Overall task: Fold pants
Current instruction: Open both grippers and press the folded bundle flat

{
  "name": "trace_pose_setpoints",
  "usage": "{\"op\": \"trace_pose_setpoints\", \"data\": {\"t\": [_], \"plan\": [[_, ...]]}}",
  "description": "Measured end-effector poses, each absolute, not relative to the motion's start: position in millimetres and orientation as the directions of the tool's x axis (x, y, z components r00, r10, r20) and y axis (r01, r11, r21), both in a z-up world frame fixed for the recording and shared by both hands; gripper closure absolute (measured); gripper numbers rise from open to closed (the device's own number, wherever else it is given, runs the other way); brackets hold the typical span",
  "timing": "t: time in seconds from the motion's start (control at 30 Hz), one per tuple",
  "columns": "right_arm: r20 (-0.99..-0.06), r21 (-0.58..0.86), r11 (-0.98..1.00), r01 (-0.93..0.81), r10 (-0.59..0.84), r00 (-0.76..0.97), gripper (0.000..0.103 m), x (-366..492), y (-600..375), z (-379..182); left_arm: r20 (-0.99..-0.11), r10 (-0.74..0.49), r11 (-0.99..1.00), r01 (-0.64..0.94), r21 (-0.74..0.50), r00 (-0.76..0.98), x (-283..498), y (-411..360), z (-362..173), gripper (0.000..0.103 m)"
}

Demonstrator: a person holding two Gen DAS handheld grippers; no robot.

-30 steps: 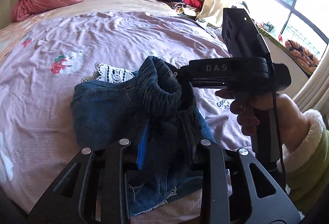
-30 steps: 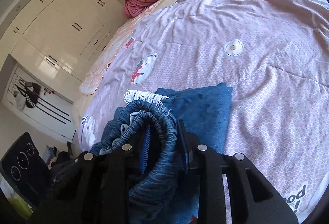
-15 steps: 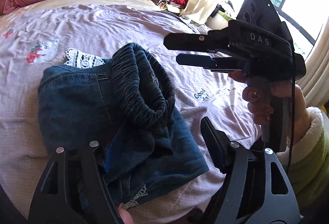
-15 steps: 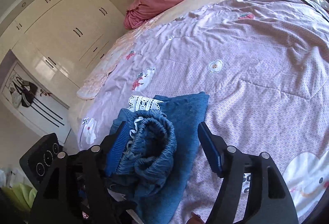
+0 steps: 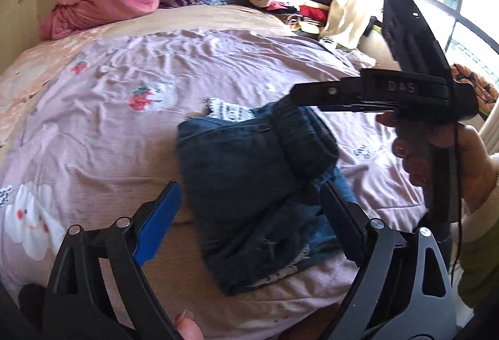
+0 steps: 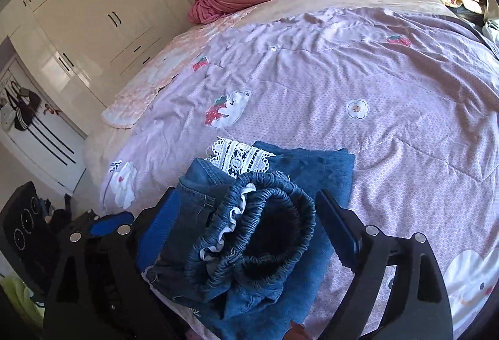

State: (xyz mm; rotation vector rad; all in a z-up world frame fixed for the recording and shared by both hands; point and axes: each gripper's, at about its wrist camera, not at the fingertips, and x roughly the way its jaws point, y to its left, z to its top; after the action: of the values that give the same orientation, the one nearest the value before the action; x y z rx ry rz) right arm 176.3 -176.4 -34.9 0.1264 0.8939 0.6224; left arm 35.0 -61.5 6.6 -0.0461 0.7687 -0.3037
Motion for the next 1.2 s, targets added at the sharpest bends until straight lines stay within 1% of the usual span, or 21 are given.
{"op": "trace_pose_setpoints", "data": {"t": [0.07,0.13,0.2,0.4,0.57,0.93,1.2], "plan": [[-0.723,0.279,0.851,-0.445,0.491,0.486,0.016,175.2,-172.4,-39.7,-0.7,-0.244,0.968,0.209,-0.137,0.671,42.9,-55.4,0.0,0.02],[-0.744,0.215,0.873,-0.438,0.437,0.505,0.016,174.5,-173.6,-47.8,-0.715,-0.227,0.973,0.192,-0.131,0.661,48.4,-53.7,-7.4,0.02],[-0.759,0.196,0.886,-0.421,0.409,0.506,0.017,174.4,-180.8,-57.0,-0.729,-0.222,0.973,0.191,-0.127,0.648,52.9,-56.0,-14.5,0.02],[-0.762,0.262,0.895,-0.361,0.421,0.492,0.017,176.0,-206.5,-75.5,-0.749,-0.223,0.972,0.205,-0.119,0.624,57.9,-62.4,-28.0,0.02],[-0.756,0.276,0.895,-0.351,0.428,0.496,0.017,172.9,-208.1,-78.7,-0.756,-0.216,0.973,0.198,-0.116,0.618,59.0,-63.3,-30.6,0.02],[-0.681,0.313,0.866,-0.39,0.491,0.543,0.016,150.8,-211.9,-47.7,-0.726,-0.212,0.975,0.193,-0.111,0.654,50.4,-61.4,-12.2,0.02],[-0.633,0.327,0.852,-0.408,0.518,0.576,0.016,129.6,-217.4,-27.1,-0.698,-0.215,0.975,0.194,-0.11,0.683,43.6,-58.6,4.6,0.015]]}}
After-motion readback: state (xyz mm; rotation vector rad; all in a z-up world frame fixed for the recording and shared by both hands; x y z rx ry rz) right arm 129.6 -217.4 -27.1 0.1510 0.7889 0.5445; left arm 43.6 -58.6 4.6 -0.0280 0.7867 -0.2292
